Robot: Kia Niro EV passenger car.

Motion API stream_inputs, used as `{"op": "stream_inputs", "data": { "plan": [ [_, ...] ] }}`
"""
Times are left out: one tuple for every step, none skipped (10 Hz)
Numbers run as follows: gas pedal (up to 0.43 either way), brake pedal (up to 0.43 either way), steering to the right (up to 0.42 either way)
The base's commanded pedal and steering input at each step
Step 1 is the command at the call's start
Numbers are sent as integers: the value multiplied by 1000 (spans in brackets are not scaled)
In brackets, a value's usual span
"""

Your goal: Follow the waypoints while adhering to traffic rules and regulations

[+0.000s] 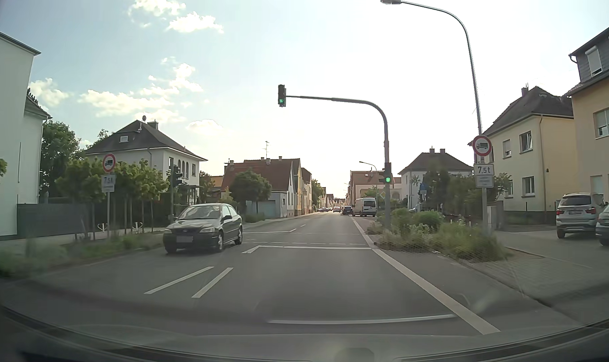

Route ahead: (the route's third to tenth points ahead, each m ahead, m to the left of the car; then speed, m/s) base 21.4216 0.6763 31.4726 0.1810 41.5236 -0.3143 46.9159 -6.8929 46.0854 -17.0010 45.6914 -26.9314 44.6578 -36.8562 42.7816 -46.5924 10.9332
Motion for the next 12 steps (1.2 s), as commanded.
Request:
{"op": "stream_inputs", "data": {
  "plan": [
    [0,67,3],
    [0,85,4],
    [0,104,5],
    [0,128,5],
    [0,146,5],
    [0,152,5],
    [0,152,5],
    [0,159,6],
    [0,165,5],
    [0,171,5],
    [0,189,6],
    [0,213,6]
  ]
}}
